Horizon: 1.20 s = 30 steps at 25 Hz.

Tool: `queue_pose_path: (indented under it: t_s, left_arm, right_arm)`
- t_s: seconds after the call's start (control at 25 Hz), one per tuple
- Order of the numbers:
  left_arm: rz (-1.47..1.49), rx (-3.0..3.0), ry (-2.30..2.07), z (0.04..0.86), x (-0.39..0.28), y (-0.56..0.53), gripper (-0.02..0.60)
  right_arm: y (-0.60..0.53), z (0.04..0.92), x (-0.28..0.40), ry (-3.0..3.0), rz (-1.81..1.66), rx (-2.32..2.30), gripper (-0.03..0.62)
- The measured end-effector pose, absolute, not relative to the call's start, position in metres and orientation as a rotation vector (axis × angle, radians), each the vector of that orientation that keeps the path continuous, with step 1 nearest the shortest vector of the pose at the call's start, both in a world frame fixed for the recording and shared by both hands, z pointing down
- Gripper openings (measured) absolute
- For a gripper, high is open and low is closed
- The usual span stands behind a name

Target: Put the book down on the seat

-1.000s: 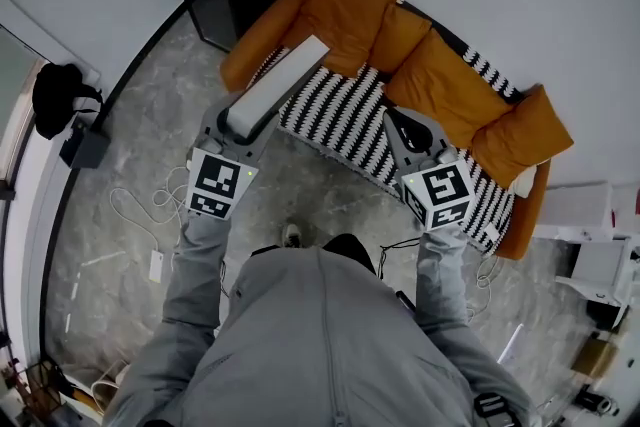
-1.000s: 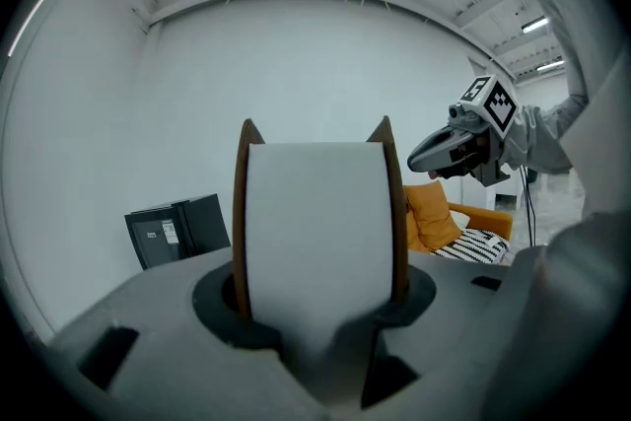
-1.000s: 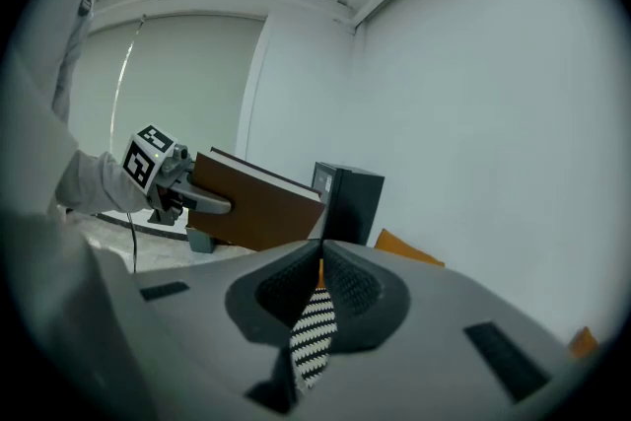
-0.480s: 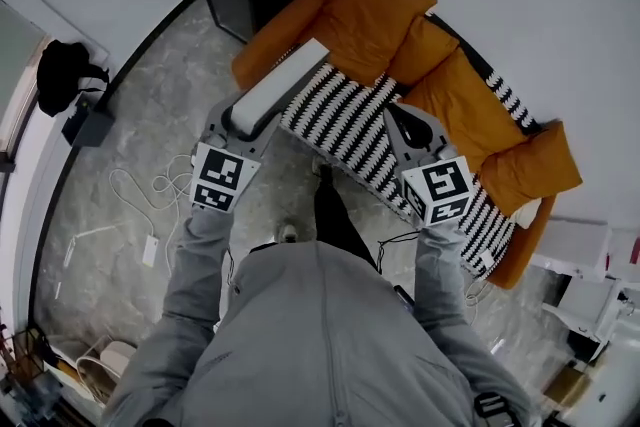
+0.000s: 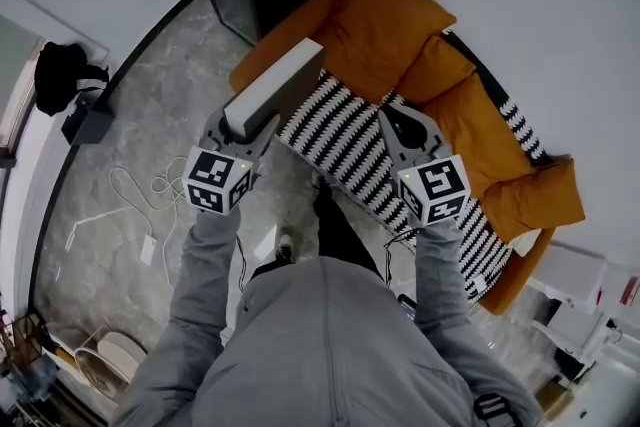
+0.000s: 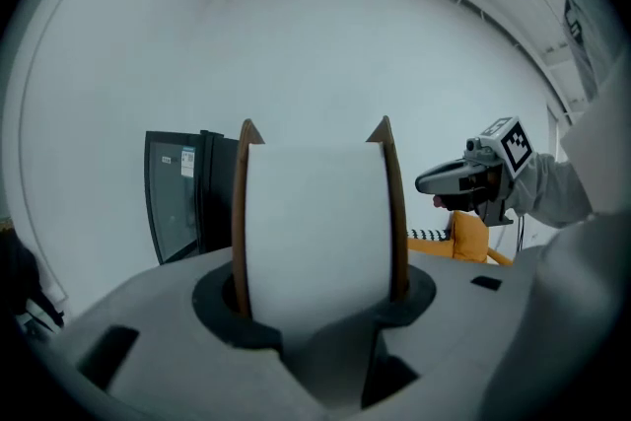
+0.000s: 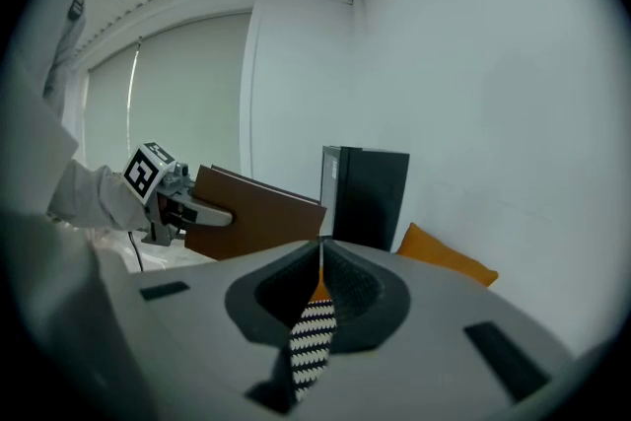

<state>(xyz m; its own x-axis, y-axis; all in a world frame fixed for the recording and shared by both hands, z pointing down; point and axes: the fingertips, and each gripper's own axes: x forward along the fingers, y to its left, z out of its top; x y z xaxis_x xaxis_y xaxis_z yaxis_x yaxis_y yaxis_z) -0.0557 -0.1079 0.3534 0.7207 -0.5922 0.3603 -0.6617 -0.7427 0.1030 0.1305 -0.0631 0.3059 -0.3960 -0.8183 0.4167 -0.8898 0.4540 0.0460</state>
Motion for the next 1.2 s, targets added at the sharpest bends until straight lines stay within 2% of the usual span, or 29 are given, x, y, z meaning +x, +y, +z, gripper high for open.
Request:
queue_pose_path:
  t_s: [0.6,1.2]
  left_arm:
    - [0.363,2.415,-1.063,0.432,-0.051,-0.172,0.224]
    - [0.286,2.132,-1.035,0.585,-0.033,-0.200,0.224]
  right_arm:
    - [-0.148,0.384,0.155,-2.347,0.424,1.383,0.031]
    - [-0.192,0.516,0.168,-2.344,0.616,1.188,0.031]
